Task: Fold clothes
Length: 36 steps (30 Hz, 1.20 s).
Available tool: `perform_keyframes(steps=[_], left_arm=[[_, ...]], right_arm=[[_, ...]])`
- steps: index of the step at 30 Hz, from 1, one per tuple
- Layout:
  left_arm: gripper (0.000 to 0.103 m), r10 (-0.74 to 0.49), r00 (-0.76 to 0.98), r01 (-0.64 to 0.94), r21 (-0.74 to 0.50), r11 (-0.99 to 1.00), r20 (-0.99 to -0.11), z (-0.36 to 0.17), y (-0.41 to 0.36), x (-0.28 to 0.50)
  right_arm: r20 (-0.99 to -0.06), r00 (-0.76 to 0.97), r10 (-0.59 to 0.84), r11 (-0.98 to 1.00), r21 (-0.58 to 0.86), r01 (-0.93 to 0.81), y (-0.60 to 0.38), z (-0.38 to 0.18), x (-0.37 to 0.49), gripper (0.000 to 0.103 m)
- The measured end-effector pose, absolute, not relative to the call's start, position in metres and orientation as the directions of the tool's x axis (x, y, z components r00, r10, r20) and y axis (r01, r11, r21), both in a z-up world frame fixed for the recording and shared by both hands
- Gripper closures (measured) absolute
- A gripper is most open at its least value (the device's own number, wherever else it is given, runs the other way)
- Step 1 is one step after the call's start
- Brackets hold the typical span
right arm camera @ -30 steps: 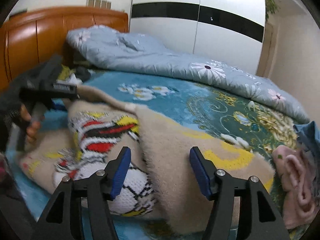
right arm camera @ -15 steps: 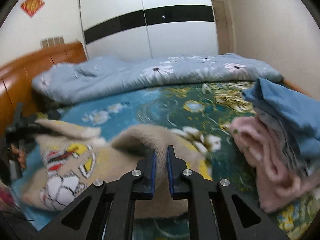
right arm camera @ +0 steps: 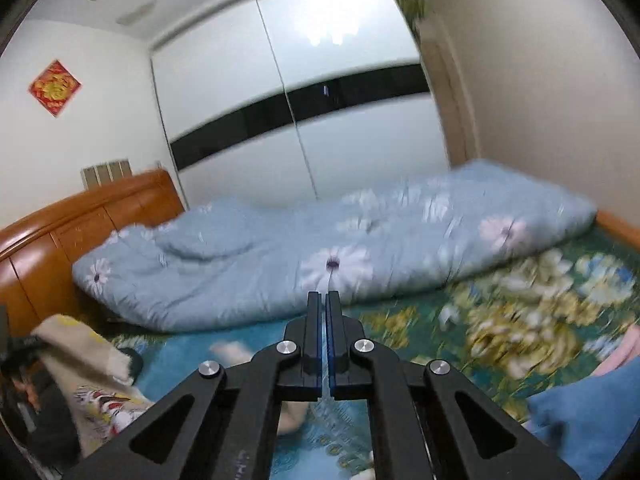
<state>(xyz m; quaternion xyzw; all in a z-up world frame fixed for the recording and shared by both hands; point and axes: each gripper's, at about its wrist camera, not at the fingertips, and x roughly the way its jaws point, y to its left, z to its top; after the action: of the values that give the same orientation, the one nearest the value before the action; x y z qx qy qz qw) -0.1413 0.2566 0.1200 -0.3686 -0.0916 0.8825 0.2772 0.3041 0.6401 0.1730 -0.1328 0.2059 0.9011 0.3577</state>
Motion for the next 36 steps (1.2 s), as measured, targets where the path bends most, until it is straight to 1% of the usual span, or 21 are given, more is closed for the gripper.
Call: perform_keyframes(steps=[5,8,9,10,11,12,13,14,15,18,21,23,25,28,30,31,32,33,34,35,36], left_arm=[[0.093,0.543,-0.512,-0.315,-0.443,-0.839,-0.665,0.046,0.230,-0.170],[0.088,0.586,-0.435,-0.306,-0.499,-0.811,-0.684,0.018,0.221,-0.168],[0.080,0.599,-0.408,-0.302,-0.518,-0.801,-0.689,0.009,0.218,-0.168],[0.066,0.623,-0.386,-0.305,-0.543,-0.783,-0.681,0.005,0.214,-0.163],[0.058,0.645,-0.363,-0.306,-0.568,-0.764,-0.672,0.000,0.211,-0.159],[0.047,0.686,-0.321,-0.311,-0.611,-0.728,-0.653,-0.005,0.206,-0.151],[0.041,0.702,-0.293,-0.326,-0.622,-0.712,-0.649,-0.008,0.205,-0.142],[0.041,0.717,-0.264,-0.341,-0.633,-0.695,-0.645,-0.011,0.203,-0.132],[0.041,0.732,-0.235,-0.355,-0.644,-0.678,-0.640,-0.014,0.202,-0.122],[0.037,0.745,-0.169,-0.407,-0.643,-0.649,-0.645,-0.022,0.198,-0.089],[0.035,0.734,-0.103,-0.451,-0.627,-0.636,-0.671,-0.035,0.194,-0.054],[0.035,0.719,-0.071,-0.454,-0.619,-0.641,-0.692,-0.046,0.193,-0.040],[0.035,0.697,-0.048,-0.457,-0.605,-0.653,-0.716,-0.058,0.191,-0.025],[0.035,0.712,-0.076,-0.473,-0.604,-0.642,-0.698,-0.058,0.185,-0.010],[0.035,0.719,-0.078,-0.456,-0.617,-0.641,-0.690,-0.057,0.182,-0.005],[0.035,0.723,-0.079,-0.445,-0.625,-0.642,-0.686,-0.057,0.181,-0.002],[0.037,0.732,-0.076,-0.438,-0.637,-0.634,-0.677,-0.057,0.179,0.000],[0.037,0.749,-0.068,-0.428,-0.658,-0.619,-0.659,-0.059,0.178,0.003],[0.038,0.760,-0.063,-0.420,-0.674,-0.608,-0.647,-0.060,0.177,0.005],[0.048,0.772,-0.057,-0.411,-0.689,-0.597,-0.633,-0.061,0.176,0.008],[0.069,0.780,-0.045,-0.395,-0.706,-0.587,-0.624,-0.065,0.177,0.011]], right_arm=[[-0.529,-0.715,0.456,-0.678,0.314,-0.665,0.634,0.099,0.268,0.101],[-0.577,-0.761,0.299,-0.743,0.360,-0.565,0.614,0.062,0.250,0.101],[-0.578,-0.781,0.237,-0.767,0.381,-0.515,0.605,0.051,0.244,0.101],[-0.570,-0.804,0.166,-0.787,0.415,-0.456,0.596,0.042,0.240,0.101],[-0.562,-0.823,0.088,-0.794,0.459,-0.398,0.588,0.033,0.235,0.089],[-0.549,-0.836,0.009,-0.796,0.502,-0.339,0.580,0.024,0.231,0.075],[-0.533,-0.843,-0.069,-0.791,0.544,-0.279,0.572,0.014,0.226,0.040],[-0.513,-0.846,-0.147,-0.781,0.585,-0.219,0.564,0.005,0.222,0.030],[-0.503,-0.841,-0.198,-0.771,0.610,-0.184,0.557,-0.004,0.217,0.030],[-0.513,-0.818,-0.261,-0.751,0.641,-0.162,0.543,-0.026,0.205,0.030],[-0.540,-0.797,-0.270,-0.753,0.634,-0.174,0.534,-0.040,0.192,0.030],[-0.545,-0.785,-0.296,-0.745,0.646,-0.167,0.524,-0.046,0.187,0.030],[-0.535,-0.774,-0.339,-0.738,0.662,-0.134,0.511,-0.047,0.184,0.029],[-0.553,-0.768,-0.324,-0.786,0.609,-0.107,0.490,-0.036,0.186,0.028],[-0.514,-0.780,-0.357,-0.759,0.646,-0.078,0.486,-0.027,0.193,0.030],[-0.493,-0.786,-0.373,-0.745,0.664,-0.064,0.484,-0.023,0.197,0.033],[-0.480,-0.790,-0.380,-0.738,0.673,-0.054,0.483,-0.019,0.199,0.044],[-0.476,-0.794,-0.379,-0.738,0.673,-0.051,0.483,-0.014,0.200,0.050],[-0.471,-0.797,-0.378,-0.739,0.672,-0.047,0.483,-0.009,0.200,0.061],[-0.467,-0.800,-0.377,-0.739,0.672,-0.044,0.482,-0.005,0.201,0.069],[-0.462,-0.803,-0.376,-0.740,0.671,-0.040,0.482,0.000,0.202,0.072]])
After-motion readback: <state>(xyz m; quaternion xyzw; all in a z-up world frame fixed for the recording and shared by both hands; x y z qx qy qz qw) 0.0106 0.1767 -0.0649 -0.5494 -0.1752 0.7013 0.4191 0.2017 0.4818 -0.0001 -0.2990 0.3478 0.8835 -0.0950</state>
